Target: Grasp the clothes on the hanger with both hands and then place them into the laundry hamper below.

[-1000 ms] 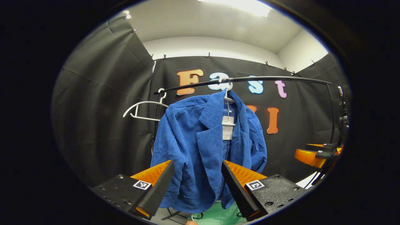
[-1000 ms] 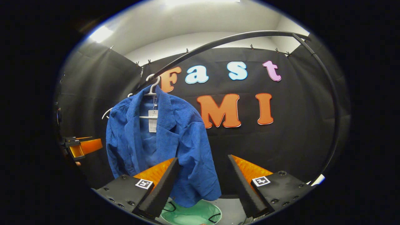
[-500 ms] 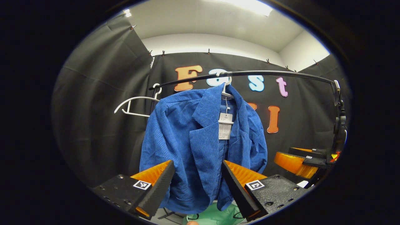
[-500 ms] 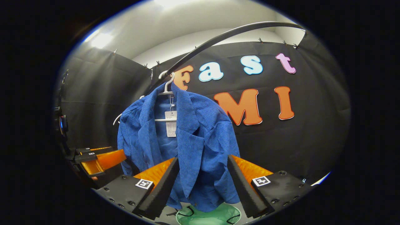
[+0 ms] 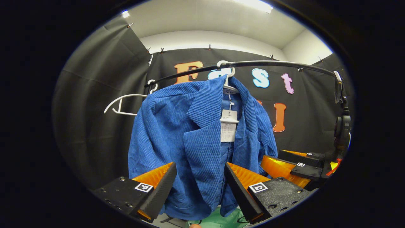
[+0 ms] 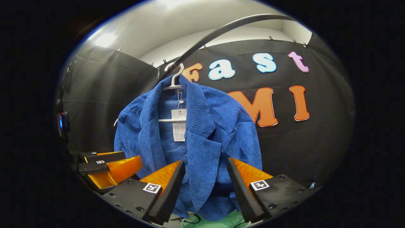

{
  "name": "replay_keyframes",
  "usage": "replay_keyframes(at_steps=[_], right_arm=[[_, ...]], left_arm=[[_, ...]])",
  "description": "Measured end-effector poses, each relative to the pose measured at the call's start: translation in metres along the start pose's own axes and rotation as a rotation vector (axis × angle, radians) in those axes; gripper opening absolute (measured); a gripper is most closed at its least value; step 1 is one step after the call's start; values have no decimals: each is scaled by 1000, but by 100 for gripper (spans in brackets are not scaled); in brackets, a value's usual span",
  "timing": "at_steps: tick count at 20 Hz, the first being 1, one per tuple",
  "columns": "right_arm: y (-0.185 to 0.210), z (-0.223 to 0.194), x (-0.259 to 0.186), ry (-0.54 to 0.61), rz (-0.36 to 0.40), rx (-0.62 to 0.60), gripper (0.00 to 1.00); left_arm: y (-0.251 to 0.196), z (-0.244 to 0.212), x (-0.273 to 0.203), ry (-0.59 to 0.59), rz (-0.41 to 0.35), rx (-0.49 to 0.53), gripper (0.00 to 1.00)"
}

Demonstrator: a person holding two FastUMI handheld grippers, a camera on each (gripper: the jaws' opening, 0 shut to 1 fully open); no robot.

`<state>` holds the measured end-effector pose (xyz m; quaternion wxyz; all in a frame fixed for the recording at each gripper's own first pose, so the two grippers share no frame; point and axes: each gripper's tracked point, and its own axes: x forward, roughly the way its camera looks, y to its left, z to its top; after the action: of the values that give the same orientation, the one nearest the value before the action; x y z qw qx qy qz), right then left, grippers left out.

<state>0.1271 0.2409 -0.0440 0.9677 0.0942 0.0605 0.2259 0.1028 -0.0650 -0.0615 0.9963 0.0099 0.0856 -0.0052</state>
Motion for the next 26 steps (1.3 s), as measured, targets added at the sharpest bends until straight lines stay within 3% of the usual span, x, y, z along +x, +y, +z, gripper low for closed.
replay_keyframes(at_steps=[1,2,4,5,8,9,12,13,14,15,17,18,21,22,25,26], right_arm=[[0,-3,7,7,3,2,95],[1,-5,12,14,7,7,86],[2,-9,22,24,16,16,86],[2,-10,27,27,18,22,77],[5,-13,45,37,29,31,76],[6,-15,51,40,32,29,84],[12,-19,62,39,42,14,84],[12,-21,67,37,35,7,76],[11,-23,70,38,33,0,80],[11,-25,73,38,34,-2,69],[10,-27,77,35,36,3,69],[11,-27,77,34,42,11,69],[12,-28,85,35,50,23,55],[13,-29,83,33,58,20,47],[9,-27,80,29,65,31,21],[8,-28,85,31,77,42,18]], left_arm=[[0,1,6,-2,7,4,95],[-2,1,10,-2,8,10,95],[-4,2,19,-5,9,19,92],[-2,3,23,-6,15,25,92],[2,-2,38,7,36,37,95],[1,-3,43,6,35,35,95],[4,-9,54,18,40,36,95],[5,-12,57,23,44,37,95],[6,-13,59,26,49,38,95],[9,-15,62,28,56,41,95],[11,-14,64,18,58,38,92],[11,-14,66,13,59,34,85],[16,-17,71,9,67,21,75],[17,-16,72,6,64,17,70],[16,-16,75,3,54,6,36],[15,-16,75,5,44,10,26]])
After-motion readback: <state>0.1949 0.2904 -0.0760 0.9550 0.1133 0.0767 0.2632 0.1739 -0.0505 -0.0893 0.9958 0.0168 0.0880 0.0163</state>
